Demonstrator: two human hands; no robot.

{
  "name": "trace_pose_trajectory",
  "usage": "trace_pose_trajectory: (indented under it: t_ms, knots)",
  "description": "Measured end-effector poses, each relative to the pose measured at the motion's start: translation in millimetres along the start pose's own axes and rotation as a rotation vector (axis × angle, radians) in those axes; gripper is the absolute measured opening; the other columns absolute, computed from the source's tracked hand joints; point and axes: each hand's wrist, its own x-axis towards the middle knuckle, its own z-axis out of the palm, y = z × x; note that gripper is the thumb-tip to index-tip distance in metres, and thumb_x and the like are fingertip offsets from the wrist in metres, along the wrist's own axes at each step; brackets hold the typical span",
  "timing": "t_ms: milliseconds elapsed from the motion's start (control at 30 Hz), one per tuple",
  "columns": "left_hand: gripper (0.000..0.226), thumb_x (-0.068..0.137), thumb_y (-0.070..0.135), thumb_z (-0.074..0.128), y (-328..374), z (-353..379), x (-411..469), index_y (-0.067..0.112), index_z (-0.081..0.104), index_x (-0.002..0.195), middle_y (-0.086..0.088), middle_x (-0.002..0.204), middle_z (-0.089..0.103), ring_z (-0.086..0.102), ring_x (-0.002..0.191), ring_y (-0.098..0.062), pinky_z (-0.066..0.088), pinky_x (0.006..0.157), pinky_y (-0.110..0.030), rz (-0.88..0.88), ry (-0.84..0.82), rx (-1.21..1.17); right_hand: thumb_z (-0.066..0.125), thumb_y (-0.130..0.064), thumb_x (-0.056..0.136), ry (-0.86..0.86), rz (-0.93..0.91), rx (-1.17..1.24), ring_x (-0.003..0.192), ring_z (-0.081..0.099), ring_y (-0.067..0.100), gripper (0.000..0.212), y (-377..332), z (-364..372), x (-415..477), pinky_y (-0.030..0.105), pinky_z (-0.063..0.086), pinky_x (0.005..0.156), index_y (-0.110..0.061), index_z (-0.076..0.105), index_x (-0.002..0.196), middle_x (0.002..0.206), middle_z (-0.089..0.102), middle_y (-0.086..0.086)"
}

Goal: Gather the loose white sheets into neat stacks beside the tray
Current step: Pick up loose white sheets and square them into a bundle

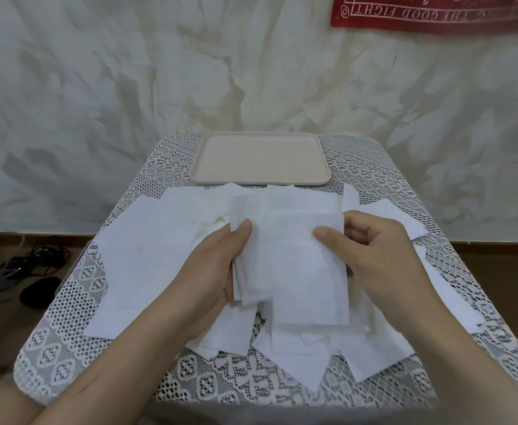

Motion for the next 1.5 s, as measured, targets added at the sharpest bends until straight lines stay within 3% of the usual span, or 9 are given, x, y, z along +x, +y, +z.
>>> trace_pose_trajectory:
  t_ms: [233, 333, 400, 500, 600, 700, 933, 1300, 1500]
  knots:
    - [0.038, 0.103, 0.041, 0.051, -1.4, -0.3, -0.6, 0.019, 0.071, 0.127, -0.005, 0.120, 0.079, 0.076, 0.111, -0.025, 0.058, 0.098, -0.047, 0.027, -0.019, 0.100, 0.074, -0.018, 0.092, -0.084, -0.017, -0.149, 0.047, 0.048, 0.001, 0.044, 3.6, 4.6, 3.3, 0.016, 0.037, 0.050, -0.033, 0.066, 0.051, 0.051, 0.056, -0.016]
    - [0.037, 0.105, 0.043, 0.050, -1.1, -0.4, -2.1, 0.020, 0.072, 0.124, -0.007, 0.111, 0.080, 0.078, 0.091, -0.026, 0.058, 0.061, -0.033, 0.034, -0.035, 0.157, 0.079, -0.029, 0.088, -0.048, -0.065, -0.122, 0.060, 0.062, 0.034, 0.021, 3.2, 9.1, 7.2, 0.040, 0.052, 0.056, -0.018, 0.075, 0.071, 0.066, 0.070, 0.006]
    - [0.039, 0.101, 0.047, 0.053, -1.7, -1.4, -2.7, 0.021, 0.074, 0.121, -0.012, 0.104, 0.079, 0.071, 0.072, -0.026, 0.050, 0.049, -0.031, 0.041, -0.041, 0.182, 0.076, -0.044, 0.080, -0.029, -0.074, -0.109, 0.070, 0.064, 0.044, 0.045, 6.0, 13.3, 8.8, 0.057, 0.054, 0.070, 0.001, 0.069, 0.085, 0.085, 0.068, 0.028]
    - [0.039, 0.096, 0.049, 0.057, -5.0, -2.9, -2.2, 0.023, 0.076, 0.118, -0.018, 0.107, 0.077, 0.066, 0.072, -0.032, 0.046, 0.052, -0.032, 0.046, -0.066, 0.194, 0.072, -0.056, 0.073, -0.018, -0.066, -0.119, 0.071, 0.062, 0.049, 0.064, 9.0, 16.4, 10.5, 0.061, 0.053, 0.070, 0.006, 0.064, 0.088, 0.090, 0.064, 0.035]
    - [0.036, 0.102, 0.042, 0.053, -6.6, -3.1, -1.8, 0.020, 0.074, 0.121, -0.014, 0.113, 0.079, 0.075, 0.090, -0.034, 0.052, 0.065, -0.038, 0.036, -0.068, 0.171, 0.074, -0.051, 0.078, 0.003, -0.041, -0.150, 0.064, 0.062, 0.033, 0.040, 11.5, 14.2, 9.4, 0.054, 0.053, 0.069, -0.011, 0.070, 0.084, 0.075, 0.069, 0.018]
    - [0.033, 0.106, 0.038, 0.051, -4.9, -1.5, -3.5, 0.018, 0.074, 0.119, -0.009, 0.101, 0.079, 0.073, 0.073, -0.023, 0.051, 0.051, -0.030, 0.023, -0.041, 0.172, 0.078, -0.038, 0.086, 0.088, -0.058, -0.213, 0.055, 0.049, 0.011, 0.023, 10.7, 7.1, 8.7, 0.036, 0.041, 0.061, -0.021, 0.066, 0.077, 0.060, 0.060, -0.010]
    - [0.036, 0.097, 0.046, 0.056, -5.2, 3.5, -7.7, 0.021, 0.079, 0.109, -0.014, 0.102, 0.079, 0.069, 0.068, -0.024, 0.043, 0.045, -0.029, 0.037, -0.059, 0.157, 0.078, -0.030, 0.088, 0.143, -0.044, -0.135, 0.047, 0.035, 0.005, 0.028, 8.5, 15.7, 6.8, 0.029, 0.031, 0.060, -0.017, 0.060, 0.072, 0.047, 0.043, -0.014]
    - [0.032, 0.109, 0.026, 0.048, -7.9, 12.2, -13.6, 0.005, 0.068, 0.124, 0.002, 0.078, 0.076, 0.068, 0.055, -0.008, 0.048, 0.044, -0.015, 0.047, -0.105, 0.189, 0.081, -0.033, 0.086, 0.185, 0.054, 0.000, 0.070, 0.067, 0.030, 0.026, 11.0, 27.7, 12.4, 0.045, 0.055, 0.074, -0.022, 0.063, 0.071, 0.071, 0.070, 0.010]
    - [0.035, 0.098, 0.041, 0.057, -9.9, 8.1, -9.2, 0.019, 0.074, 0.119, -0.014, 0.102, 0.079, 0.072, 0.079, -0.035, 0.049, 0.058, -0.041, 0.100, 0.013, 0.227, 0.078, -0.055, 0.081, 0.031, 0.144, -0.223, 0.069, 0.064, 0.008, 0.033, 11.9, 24.2, 7.1, 0.039, 0.053, 0.072, -0.030, 0.060, 0.094, 0.080, 0.068, -0.009]
